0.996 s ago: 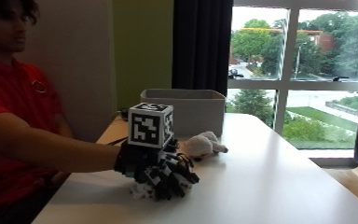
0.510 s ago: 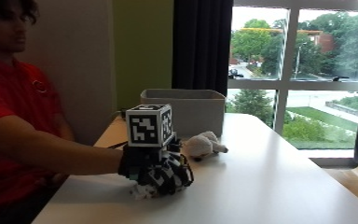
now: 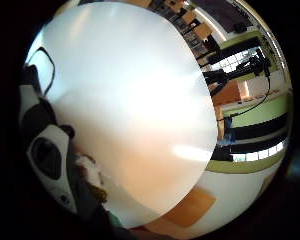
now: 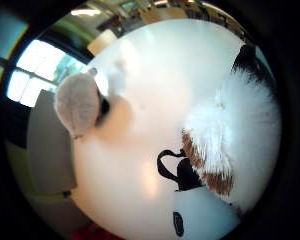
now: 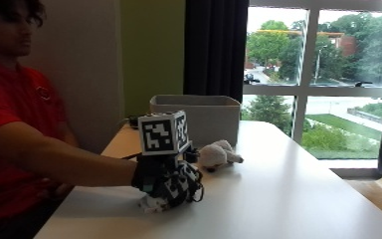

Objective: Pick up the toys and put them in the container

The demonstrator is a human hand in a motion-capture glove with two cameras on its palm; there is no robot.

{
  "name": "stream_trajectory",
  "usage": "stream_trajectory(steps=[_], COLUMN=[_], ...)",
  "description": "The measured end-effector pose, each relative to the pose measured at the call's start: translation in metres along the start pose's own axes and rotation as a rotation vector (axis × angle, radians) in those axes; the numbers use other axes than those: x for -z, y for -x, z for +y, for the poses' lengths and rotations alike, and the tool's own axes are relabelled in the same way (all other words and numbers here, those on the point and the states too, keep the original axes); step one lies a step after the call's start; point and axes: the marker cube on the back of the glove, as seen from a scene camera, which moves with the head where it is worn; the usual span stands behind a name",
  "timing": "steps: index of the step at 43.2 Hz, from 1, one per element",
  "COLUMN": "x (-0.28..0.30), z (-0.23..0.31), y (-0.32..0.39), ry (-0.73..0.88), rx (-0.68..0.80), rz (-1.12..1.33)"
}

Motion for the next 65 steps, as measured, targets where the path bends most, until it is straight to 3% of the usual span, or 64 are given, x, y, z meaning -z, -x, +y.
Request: stream_trajectory(steps=[21,37,44,51,54,65], x=[0.049,0.131,0.162,0.183,0.192,0.229], z=[0.000,-0.010,-0.008,-0.011,-0.006,0.002], y=[0.033,0.135,0.177,0.214,0.232,0.301], ry=[0.023,-0.052,-0.091,-0.100,-0.116,-0.160], rx=[0.049,0.219,0.374,0.282,0.381,0.527], rz=[-0.060,-0.102,-0.127,-0.149,-0.160,-0.168])
